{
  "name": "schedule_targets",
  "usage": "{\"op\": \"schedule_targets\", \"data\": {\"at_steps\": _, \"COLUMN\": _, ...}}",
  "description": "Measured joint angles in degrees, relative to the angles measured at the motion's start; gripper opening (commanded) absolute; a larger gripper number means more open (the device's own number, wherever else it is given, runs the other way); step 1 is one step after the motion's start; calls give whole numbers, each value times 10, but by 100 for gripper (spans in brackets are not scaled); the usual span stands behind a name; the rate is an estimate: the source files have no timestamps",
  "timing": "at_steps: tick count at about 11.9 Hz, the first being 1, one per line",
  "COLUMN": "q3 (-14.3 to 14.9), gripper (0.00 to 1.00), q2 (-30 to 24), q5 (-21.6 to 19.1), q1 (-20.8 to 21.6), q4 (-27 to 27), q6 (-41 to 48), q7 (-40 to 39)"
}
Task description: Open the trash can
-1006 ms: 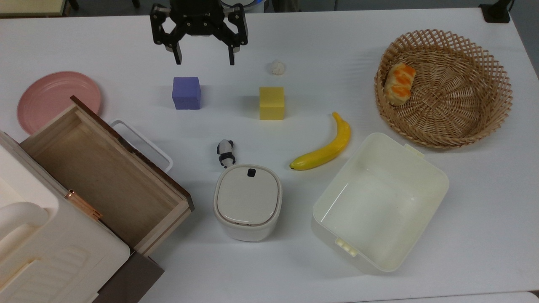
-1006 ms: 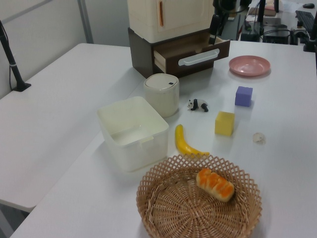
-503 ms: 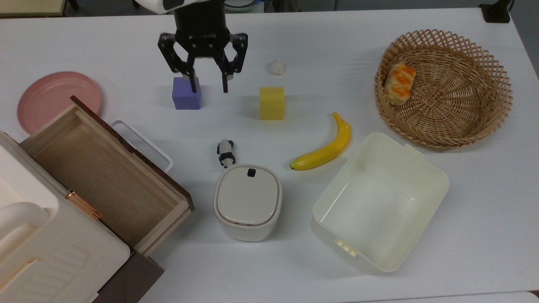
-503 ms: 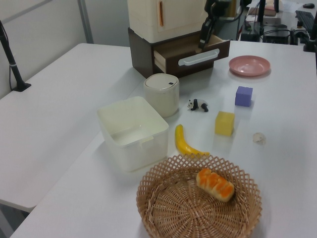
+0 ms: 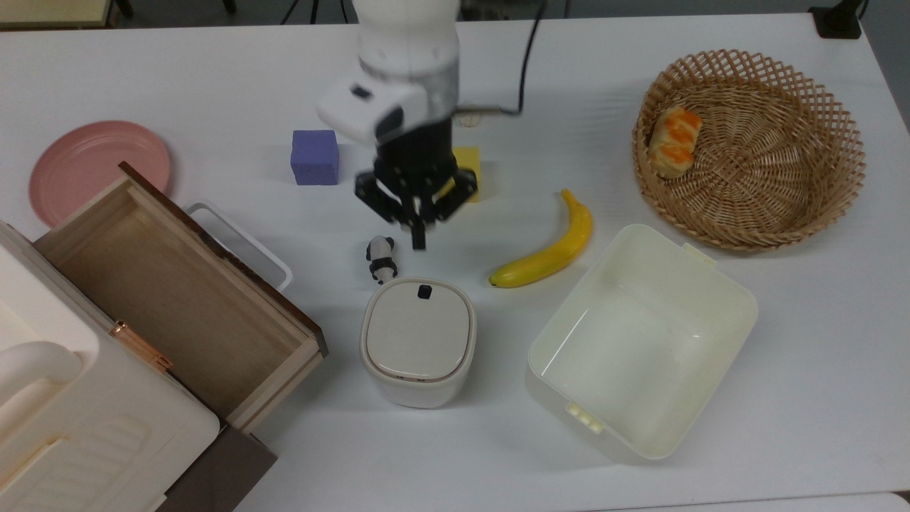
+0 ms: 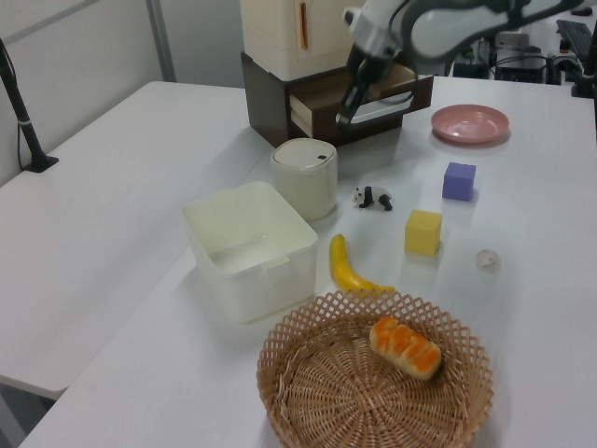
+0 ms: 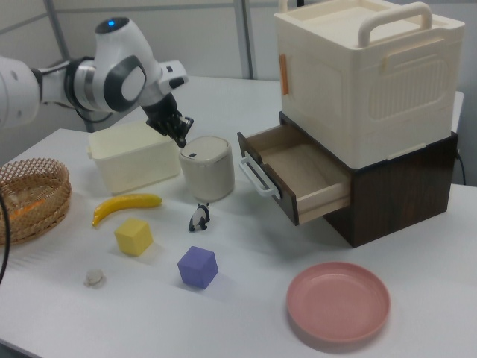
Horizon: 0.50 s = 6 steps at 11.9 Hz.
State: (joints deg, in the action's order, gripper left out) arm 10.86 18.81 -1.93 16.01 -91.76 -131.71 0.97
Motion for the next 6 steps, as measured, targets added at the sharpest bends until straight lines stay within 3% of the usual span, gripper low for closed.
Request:
{"op": "schedule_targets", "data": {"at_steps": 3, "q3": 0, "gripper": 0, "q2": 74, "q5": 1, "q1": 5, "q4": 41, "q6": -30, "q7": 9}}
{"op": "schedule_targets", "data": {"at_steps": 6, "q3": 0, "gripper": 0, "q2": 81, "q5": 1, "q1": 5, "q4": 50, "q6": -30, "q7": 17}}
